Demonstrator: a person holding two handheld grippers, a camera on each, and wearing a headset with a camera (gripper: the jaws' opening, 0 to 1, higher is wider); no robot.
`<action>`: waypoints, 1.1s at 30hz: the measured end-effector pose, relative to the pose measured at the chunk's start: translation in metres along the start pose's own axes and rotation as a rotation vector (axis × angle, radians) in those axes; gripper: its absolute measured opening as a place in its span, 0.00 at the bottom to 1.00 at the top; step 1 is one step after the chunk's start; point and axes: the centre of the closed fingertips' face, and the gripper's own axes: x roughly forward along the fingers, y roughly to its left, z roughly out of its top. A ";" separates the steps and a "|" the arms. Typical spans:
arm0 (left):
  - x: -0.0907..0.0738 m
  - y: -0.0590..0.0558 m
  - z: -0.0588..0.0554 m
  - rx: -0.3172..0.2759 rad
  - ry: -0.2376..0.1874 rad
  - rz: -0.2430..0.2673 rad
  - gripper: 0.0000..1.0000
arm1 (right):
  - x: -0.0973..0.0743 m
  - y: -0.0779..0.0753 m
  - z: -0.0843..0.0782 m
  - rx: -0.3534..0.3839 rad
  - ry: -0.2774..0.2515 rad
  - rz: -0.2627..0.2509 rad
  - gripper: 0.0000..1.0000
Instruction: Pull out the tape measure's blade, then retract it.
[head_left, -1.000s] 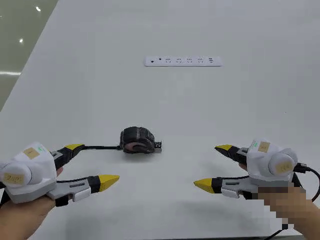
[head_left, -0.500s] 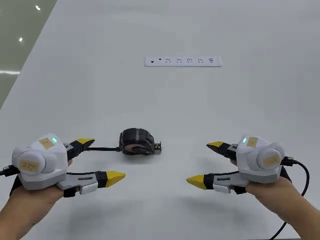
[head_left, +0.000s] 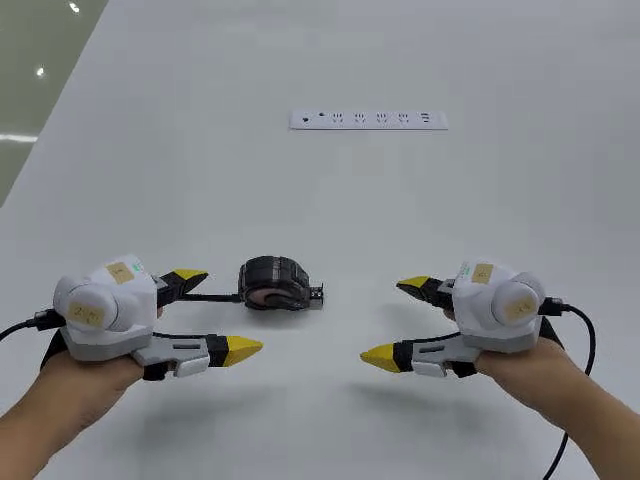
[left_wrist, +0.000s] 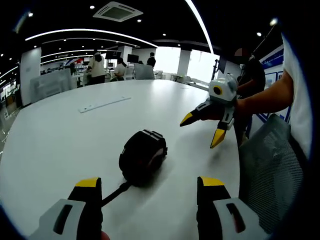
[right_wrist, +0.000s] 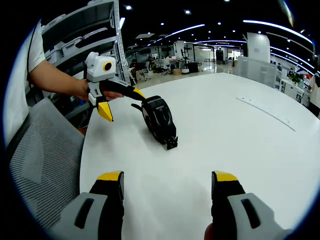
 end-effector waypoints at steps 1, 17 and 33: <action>0.001 0.001 0.000 0.006 0.005 -0.002 0.74 | 0.002 0.000 0.001 -0.001 0.000 0.003 0.68; 0.021 0.016 0.004 0.060 0.041 -0.043 0.70 | 0.011 -0.009 0.006 -0.006 0.003 0.031 0.67; 0.036 0.017 0.006 0.132 0.074 -0.117 0.55 | 0.017 -0.013 0.005 0.001 0.004 0.045 0.67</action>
